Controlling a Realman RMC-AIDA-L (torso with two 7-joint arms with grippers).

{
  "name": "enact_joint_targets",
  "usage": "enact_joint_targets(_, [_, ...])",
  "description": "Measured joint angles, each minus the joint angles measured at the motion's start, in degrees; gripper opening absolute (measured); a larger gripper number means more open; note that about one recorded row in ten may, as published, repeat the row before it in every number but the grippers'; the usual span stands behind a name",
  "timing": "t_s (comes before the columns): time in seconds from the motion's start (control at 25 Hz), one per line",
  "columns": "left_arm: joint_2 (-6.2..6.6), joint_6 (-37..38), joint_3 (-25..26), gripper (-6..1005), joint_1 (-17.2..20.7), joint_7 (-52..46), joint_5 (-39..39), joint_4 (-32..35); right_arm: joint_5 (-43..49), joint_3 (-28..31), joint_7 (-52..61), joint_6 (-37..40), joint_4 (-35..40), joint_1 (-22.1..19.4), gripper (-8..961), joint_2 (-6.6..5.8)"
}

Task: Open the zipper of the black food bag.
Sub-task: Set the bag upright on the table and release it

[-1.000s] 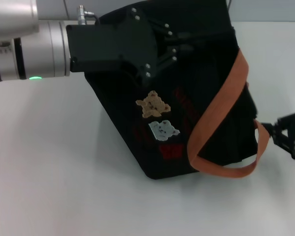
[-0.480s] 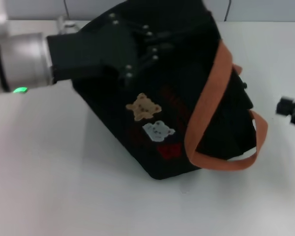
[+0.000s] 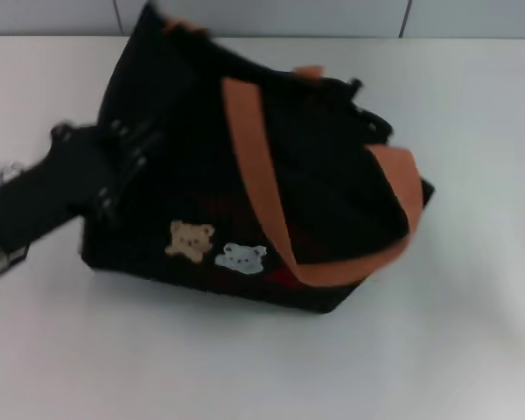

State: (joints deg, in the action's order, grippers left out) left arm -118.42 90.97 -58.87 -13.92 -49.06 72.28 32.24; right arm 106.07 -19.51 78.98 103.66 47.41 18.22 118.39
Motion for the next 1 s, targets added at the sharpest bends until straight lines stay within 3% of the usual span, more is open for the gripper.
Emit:
enact_joint_targets(0.04, [0.07,0.73,1.9,98,-0.35,5.16,-0.04,-5.95,-1.21,-0.08,-0.07,0.23,-0.75,0.07,340,0.0])
enact_joint_targets(0.24, [-0.09,1.26,1.73,96,-0.24,13.52,0.22,-14.31,-1.85,-0.33,-0.21,0.7,-1.32,0.65,557,-0.1])
enact_joint_targets(0.44, [-0.48,1.42,-0.04,93,-2.87,16.45,0.33,-20.69,-1.88,-0.42,-0.77,1.82,-3.03,1.39,565,-0.12])
enact_joint_targets(0.72, [-0.05,8.14,-0.72,99,-3.46,15.61,1.92,-19.48,-1.2,-1.41,-3.87,6.0,-4.46,1.46,606,-0.36])
enact_joint_targets(0.8, [0.05,8.77,-0.72,233,-3.34,15.08,2.67,-18.75,0.02,-4.24,-5.13,8.62,-4.47,1.48,640,-0.37])
enact_joint_targets(0.84, [0.24,9.82,-0.7,300,-2.65,12.66,5.75,-15.61,0.71,-9.62,-6.69,10.66,-4.48,1.48,656,-0.45])
enact_joint_targets(0.88, [0.24,9.82,-0.7,352,-2.65,12.66,5.75,-15.61,0.71,-9.62,-6.69,10.66,-4.48,1.48,673,-0.45])
enact_joint_targets(1.0, [0.25,11.4,-0.7,507,-1.05,9.29,9.63,-10.03,0.94,-18.83,-8.28,11.88,-4.36,1.69,724,-0.45])
